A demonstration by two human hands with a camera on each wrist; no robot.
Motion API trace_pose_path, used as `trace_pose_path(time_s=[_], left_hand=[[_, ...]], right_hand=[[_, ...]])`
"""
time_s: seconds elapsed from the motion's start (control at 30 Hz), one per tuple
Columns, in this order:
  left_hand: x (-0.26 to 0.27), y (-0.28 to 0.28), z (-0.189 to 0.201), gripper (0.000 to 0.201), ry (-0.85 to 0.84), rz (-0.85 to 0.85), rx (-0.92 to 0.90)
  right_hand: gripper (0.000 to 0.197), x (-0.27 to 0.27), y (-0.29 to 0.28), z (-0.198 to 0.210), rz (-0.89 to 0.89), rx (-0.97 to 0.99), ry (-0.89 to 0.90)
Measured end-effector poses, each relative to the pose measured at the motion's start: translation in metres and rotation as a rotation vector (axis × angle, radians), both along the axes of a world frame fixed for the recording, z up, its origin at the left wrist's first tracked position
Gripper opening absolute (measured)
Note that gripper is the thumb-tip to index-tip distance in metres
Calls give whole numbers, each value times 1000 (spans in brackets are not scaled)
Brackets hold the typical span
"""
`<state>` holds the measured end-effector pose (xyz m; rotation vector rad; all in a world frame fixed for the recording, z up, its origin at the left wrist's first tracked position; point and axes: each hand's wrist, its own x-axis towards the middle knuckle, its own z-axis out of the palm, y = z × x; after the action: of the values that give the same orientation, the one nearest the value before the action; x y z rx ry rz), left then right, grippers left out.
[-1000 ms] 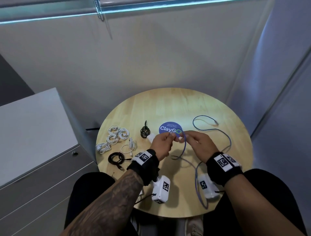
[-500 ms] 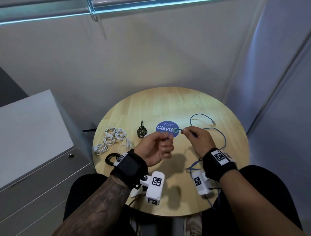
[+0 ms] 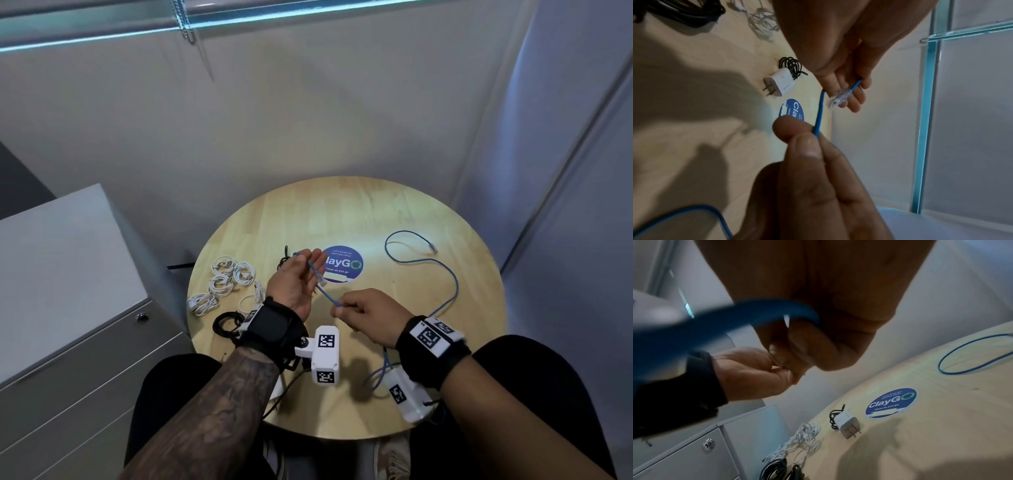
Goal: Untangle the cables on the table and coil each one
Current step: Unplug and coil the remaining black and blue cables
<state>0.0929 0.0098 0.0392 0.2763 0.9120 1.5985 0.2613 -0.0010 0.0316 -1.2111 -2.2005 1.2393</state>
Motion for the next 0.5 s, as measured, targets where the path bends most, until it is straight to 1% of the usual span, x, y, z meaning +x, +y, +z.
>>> trace_pose_path(time_s=[0.07,0.17,0.23,0.27,0.33,0.37,0.4,0.43,0.5], left_hand=[[2,0,-2,18,153,-3,27],[5,-3,-3,19,504,-44,97],[5,-7,-3,19,707,-142,113],[6,-9,-3,20,784,-206,103],[6,-13,-3,21,940,-343,69],[6,-16,-3,21,1002,-409,54],[6,-19,-2,22,1029,-465,33],[7,-22,1,24,1018,-505,11],[8,-28,8,31,1002,-558,-10]], right_hand=[[20,1,-3,7,-25,-16,18],[17,8,-4,20,-92,-96,129],[12,13,-3,28,-139,-127,186],[13,15,-1,31,-169,-123,214],[25,18,3,35,-235,-62,282],[26,20,6,36,-270,-20,322],[25,22,9,37,-303,18,362],[24,25,13,36,-329,53,392],[24,29,17,32,-368,126,391]])
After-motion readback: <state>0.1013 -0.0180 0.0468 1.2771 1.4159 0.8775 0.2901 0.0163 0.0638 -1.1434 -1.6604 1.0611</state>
